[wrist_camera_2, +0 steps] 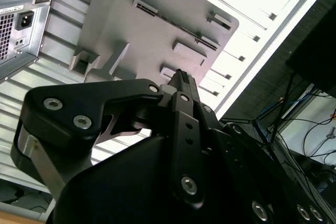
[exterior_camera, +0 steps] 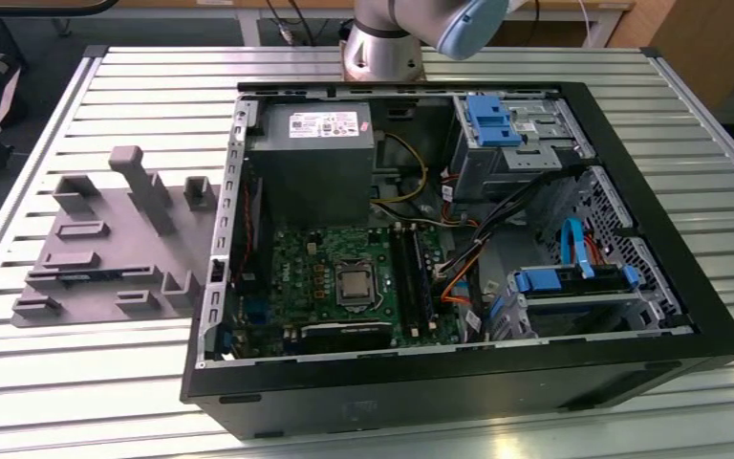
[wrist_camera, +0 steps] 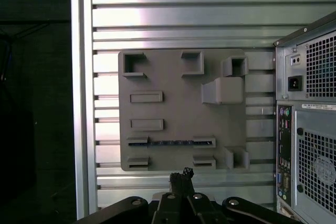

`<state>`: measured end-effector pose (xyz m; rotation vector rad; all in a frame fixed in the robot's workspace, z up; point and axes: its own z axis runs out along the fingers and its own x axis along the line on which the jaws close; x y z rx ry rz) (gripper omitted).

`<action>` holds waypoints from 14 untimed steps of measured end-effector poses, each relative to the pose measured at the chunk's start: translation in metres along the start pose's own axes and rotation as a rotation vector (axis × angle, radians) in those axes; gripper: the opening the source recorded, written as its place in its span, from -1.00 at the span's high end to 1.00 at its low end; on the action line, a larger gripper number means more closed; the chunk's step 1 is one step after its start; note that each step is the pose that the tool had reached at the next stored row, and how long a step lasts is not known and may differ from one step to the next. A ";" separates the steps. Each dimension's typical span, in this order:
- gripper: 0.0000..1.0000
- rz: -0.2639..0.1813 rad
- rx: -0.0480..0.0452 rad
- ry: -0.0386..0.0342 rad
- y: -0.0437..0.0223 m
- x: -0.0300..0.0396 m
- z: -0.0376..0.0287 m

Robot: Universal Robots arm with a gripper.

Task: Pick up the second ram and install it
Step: 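Pick up the second ram and move it above second insertion slot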

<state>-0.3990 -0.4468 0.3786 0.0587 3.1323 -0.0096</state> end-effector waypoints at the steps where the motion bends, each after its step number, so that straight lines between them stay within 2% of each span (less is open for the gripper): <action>1: 0.74 -0.002 -0.0001 -0.0001 -0.0001 0.0000 0.0000; 3: 0.74 -0.024 -0.0002 -0.0002 -0.0001 0.0001 0.0001; 14: 0.74 -0.209 -0.0018 -0.0012 -0.0002 0.0007 0.0007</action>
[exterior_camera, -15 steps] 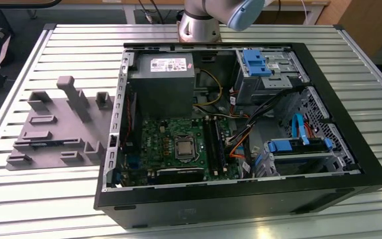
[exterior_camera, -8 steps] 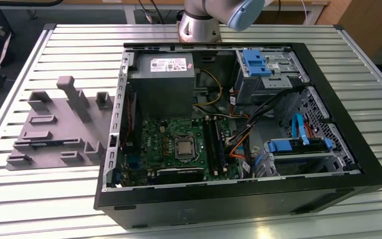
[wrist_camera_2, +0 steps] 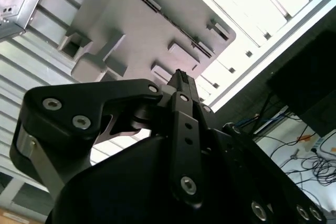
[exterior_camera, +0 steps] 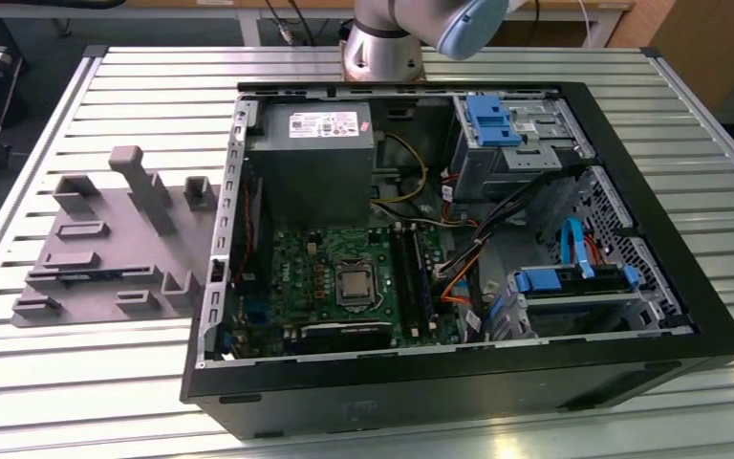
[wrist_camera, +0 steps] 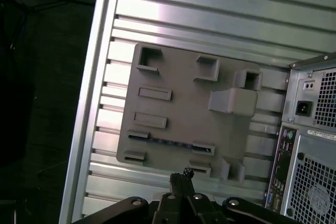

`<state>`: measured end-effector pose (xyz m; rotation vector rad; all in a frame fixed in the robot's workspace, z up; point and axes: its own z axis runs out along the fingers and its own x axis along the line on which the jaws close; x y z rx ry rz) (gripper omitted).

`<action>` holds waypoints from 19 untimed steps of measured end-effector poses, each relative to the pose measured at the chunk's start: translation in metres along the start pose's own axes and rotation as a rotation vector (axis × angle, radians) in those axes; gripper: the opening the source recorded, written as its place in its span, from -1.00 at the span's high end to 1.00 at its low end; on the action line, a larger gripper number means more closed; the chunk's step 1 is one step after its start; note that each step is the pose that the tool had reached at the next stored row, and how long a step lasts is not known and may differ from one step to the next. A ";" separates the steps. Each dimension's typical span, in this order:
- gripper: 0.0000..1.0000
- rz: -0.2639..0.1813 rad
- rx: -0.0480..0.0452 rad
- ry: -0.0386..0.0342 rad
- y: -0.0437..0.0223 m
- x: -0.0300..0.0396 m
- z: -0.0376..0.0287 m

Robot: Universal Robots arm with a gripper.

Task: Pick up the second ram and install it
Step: 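Pick up the second ram and move it above second insertion slot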

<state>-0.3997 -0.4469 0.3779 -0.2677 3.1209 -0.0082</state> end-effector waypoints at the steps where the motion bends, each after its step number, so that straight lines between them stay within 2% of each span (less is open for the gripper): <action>1: 0.74 -0.015 -0.0001 -0.0001 0.0000 0.0001 0.0001; 19: 0.74 -0.272 -0.0024 -0.0017 0.0002 0.0014 0.0012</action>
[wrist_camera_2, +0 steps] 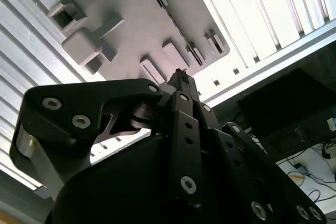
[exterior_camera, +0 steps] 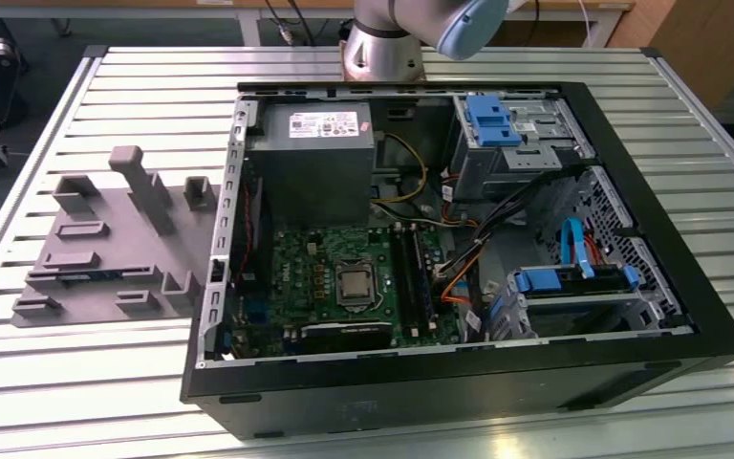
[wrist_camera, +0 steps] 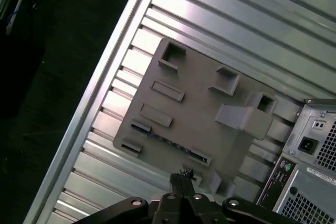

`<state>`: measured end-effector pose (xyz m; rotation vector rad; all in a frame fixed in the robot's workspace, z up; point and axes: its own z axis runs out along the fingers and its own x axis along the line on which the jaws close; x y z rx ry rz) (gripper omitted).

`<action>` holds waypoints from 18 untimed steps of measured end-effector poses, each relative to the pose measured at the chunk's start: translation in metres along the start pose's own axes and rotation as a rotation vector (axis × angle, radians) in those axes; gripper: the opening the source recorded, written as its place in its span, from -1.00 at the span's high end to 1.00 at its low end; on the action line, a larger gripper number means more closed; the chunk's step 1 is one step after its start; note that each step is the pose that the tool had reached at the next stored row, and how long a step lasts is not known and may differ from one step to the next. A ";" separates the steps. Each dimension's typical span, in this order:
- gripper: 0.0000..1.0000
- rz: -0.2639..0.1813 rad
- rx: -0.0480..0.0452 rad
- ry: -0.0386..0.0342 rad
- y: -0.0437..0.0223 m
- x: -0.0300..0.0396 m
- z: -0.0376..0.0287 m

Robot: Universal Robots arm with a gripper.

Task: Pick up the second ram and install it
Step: 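Pick up the second ram and move it above second insertion slot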

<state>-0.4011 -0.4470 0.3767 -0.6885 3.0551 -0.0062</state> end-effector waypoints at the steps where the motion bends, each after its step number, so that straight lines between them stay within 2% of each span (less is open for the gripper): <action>1: 0.74 -0.015 -0.0001 -0.0001 0.0000 0.0001 0.0001; 18: 0.74 -0.248 -0.0018 -0.0013 0.0004 0.0010 0.0010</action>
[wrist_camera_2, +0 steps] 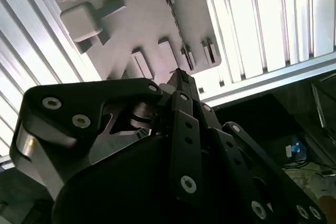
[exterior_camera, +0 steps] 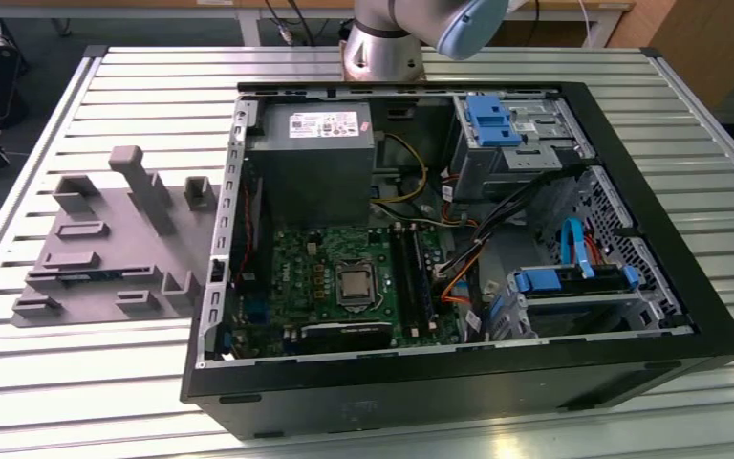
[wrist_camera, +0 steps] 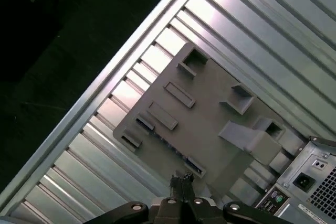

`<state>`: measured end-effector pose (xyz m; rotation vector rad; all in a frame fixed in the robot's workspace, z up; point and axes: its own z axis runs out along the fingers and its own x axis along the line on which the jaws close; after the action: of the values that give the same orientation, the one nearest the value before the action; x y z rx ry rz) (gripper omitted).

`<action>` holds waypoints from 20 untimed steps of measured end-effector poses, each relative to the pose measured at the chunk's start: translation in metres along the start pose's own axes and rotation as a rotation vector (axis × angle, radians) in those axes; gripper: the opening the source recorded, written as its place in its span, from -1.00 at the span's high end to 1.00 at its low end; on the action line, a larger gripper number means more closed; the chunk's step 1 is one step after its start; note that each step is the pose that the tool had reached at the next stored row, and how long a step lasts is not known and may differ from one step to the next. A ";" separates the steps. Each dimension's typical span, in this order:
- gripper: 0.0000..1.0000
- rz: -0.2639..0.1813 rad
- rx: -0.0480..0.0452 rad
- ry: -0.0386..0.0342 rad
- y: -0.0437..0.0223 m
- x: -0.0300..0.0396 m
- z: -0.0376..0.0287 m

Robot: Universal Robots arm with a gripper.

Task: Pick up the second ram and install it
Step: 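Pick up the second ram and move it above second insertion slot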

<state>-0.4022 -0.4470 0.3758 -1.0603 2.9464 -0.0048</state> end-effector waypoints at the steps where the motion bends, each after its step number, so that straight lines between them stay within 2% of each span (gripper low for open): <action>1: 0.74 -0.013 0.0000 0.0000 0.0000 0.0000 0.0000; 20: 0.74 -0.269 -0.0011 -0.0006 0.0005 0.0006 0.0012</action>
<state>-0.4029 -0.4470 0.3746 -1.4460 2.7778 -0.0050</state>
